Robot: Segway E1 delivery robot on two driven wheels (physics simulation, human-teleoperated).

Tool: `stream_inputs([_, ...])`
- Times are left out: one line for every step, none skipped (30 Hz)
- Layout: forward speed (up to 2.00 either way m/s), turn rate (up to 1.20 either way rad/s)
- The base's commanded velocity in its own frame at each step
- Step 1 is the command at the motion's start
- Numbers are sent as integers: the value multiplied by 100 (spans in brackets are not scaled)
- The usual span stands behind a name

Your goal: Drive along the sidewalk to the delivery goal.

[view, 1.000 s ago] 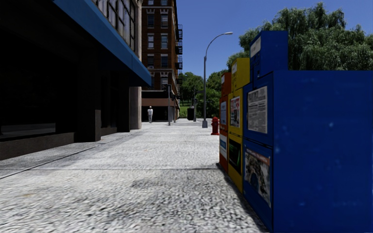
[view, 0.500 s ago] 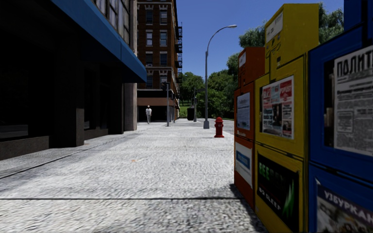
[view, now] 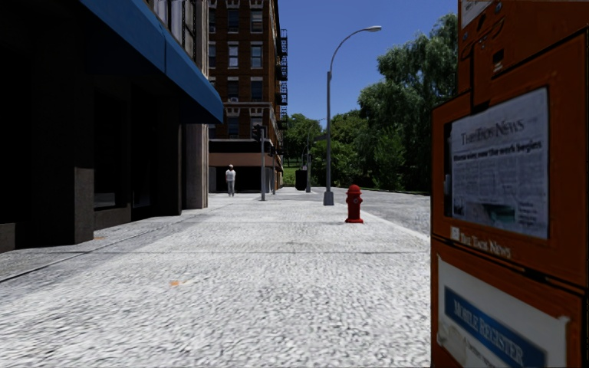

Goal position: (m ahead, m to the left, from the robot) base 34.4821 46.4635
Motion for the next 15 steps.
stream_inputs([200,0])
stream_inputs([200,0])
stream_inputs([200,0])
stream_inputs([200,0])
stream_inputs([200,0])
stream_inputs([200,0])
stream_inputs([200,0])
stream_inputs([200,0])
stream_inputs([200,0])
stream_inputs([200,0])
stream_inputs([200,0])
stream_inputs([200,0])
stream_inputs([200,0])
stream_inputs([200,0])
stream_inputs([200,0])
